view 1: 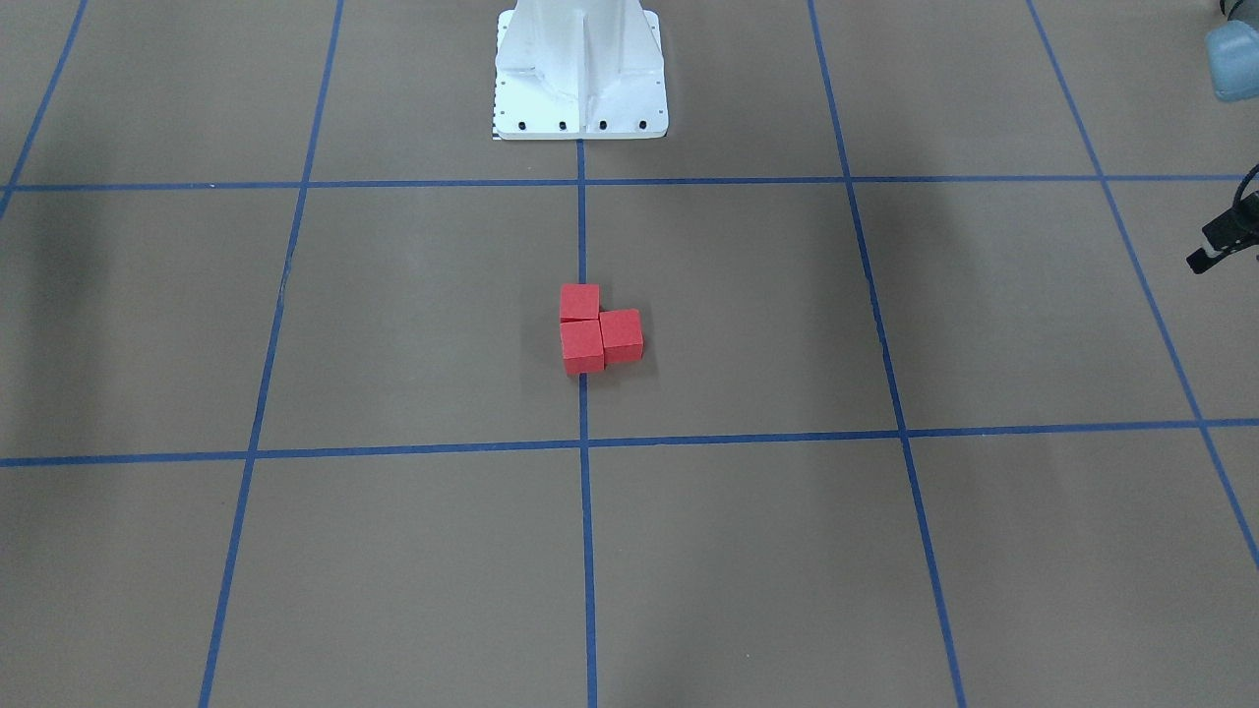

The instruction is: Form red blocks into L shape at center

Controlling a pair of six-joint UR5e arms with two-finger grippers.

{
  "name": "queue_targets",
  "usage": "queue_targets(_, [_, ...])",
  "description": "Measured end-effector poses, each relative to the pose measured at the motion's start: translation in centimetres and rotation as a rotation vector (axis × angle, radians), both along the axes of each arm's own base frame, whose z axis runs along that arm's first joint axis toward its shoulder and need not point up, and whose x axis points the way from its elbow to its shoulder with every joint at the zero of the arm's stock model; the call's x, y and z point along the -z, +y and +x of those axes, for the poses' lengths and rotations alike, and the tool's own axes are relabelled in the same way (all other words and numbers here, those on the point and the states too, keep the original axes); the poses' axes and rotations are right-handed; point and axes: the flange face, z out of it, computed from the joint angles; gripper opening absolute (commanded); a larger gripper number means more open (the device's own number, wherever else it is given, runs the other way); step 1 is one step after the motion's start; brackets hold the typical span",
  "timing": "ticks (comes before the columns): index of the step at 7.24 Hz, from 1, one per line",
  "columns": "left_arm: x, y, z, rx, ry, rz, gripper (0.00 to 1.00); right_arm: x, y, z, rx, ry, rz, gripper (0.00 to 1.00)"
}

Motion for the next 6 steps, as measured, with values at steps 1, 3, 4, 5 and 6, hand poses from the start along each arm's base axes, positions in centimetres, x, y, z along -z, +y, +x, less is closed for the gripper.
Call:
queue_targets(1, [-0.8,-0.1,-1.3,-0.007,-0.005,0.021,1.0,0.5,-0.5,0.0,0.01,0.003,0.005,1.0])
queue_targets(3, [-2.9,0.0,-3.3,-0.032,-0.025,0.039,1.0,0.8,-0.6,0.5,0.02,0.006,0.022,1.0])
queue_targets(4, [-4.1,0.1,-4.4,-0.038,-0.037,0.039,1.0,0.8,-0.7,0.6,0.02,0.008,0.027,1.0])
queue_targets(5, [-4.5,0.1,-5.3,-0.034,-0.041,0.025,1.0,0.7,-0.6,0.9,0.018,0.01,0.027,1.0])
queue_targets(6, [-4.6,-0.2,-5.6,-0.031,-0.041,-0.002,1.0,0.2,-0.1,1.1,0.018,0.011,0.021,1.0])
